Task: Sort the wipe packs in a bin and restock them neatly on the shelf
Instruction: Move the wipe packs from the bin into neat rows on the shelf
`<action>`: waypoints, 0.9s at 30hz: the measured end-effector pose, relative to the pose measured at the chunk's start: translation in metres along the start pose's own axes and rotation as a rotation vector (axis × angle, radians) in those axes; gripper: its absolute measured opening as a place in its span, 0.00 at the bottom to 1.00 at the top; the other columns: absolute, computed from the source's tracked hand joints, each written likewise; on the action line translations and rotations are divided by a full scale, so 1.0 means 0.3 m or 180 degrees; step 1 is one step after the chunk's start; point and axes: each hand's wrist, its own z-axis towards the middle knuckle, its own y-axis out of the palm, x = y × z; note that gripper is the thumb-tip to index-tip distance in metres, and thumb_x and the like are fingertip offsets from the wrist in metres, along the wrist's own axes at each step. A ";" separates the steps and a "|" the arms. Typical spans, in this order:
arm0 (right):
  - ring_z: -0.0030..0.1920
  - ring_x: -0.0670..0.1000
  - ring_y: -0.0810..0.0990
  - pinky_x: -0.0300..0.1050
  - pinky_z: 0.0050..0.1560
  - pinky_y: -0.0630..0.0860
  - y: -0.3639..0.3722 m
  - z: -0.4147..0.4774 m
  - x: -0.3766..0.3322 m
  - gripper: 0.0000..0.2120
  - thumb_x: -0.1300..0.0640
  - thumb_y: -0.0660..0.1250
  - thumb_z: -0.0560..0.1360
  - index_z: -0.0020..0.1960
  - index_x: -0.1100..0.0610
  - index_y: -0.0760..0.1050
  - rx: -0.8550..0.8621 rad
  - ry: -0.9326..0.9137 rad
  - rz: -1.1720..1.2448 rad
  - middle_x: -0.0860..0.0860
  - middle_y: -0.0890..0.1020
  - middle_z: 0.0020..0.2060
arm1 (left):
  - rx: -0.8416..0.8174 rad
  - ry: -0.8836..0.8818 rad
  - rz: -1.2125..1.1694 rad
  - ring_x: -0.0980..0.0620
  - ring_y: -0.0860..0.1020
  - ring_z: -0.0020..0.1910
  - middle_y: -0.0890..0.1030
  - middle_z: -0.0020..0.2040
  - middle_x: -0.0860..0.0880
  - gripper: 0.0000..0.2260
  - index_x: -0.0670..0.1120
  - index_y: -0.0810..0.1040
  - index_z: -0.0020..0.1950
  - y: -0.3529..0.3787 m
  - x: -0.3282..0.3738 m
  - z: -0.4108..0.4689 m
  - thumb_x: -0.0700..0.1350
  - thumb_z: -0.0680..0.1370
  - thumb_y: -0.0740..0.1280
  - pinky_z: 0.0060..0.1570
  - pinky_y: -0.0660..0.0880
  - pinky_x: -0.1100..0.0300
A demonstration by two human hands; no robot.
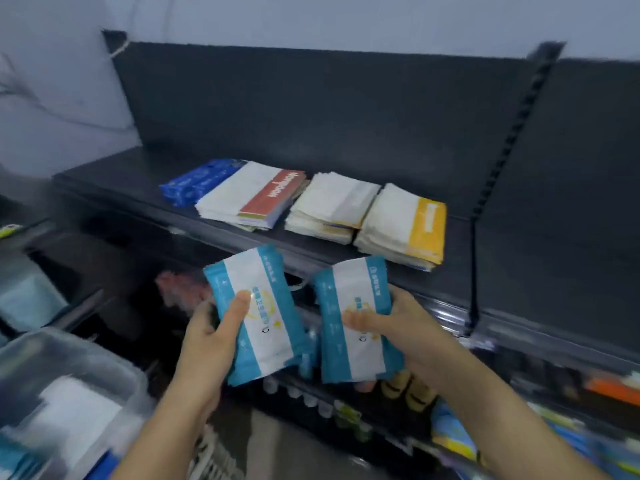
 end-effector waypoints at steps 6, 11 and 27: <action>0.44 0.53 0.84 0.50 0.44 0.80 -0.454 -0.223 0.013 0.18 0.60 0.75 0.68 0.56 0.56 0.76 0.0737 -0.0191 0.0269 0.51 0.85 0.46 | -0.0748 0.0076 -0.0129 0.48 0.83 0.41 0.84 0.47 0.44 0.16 0.41 0.75 0.55 0.482 0.024 -0.117 0.52 0.75 0.66 0.44 0.80 0.50; 0.40 0.47 0.84 0.40 0.38 0.77 -0.723 -0.385 0.033 0.16 0.60 0.75 0.68 0.54 0.56 0.76 0.1341 -0.0314 0.0315 0.49 0.85 0.43 | -0.1263 0.0064 -0.0165 0.47 0.83 0.46 0.83 0.49 0.46 0.13 0.45 0.75 0.53 0.790 0.032 -0.185 0.52 0.75 0.66 0.46 0.79 0.49; 0.47 0.51 0.80 0.47 0.49 0.77 -1.400 -0.278 -0.017 0.24 0.54 0.77 0.64 0.56 0.52 0.71 0.2488 0.0174 -0.1921 0.48 0.80 0.48 | -0.1929 -0.0310 -0.0523 0.51 0.82 0.48 0.82 0.52 0.49 0.18 0.46 0.72 0.61 1.527 -0.001 -0.085 0.53 0.76 0.67 0.43 0.77 0.55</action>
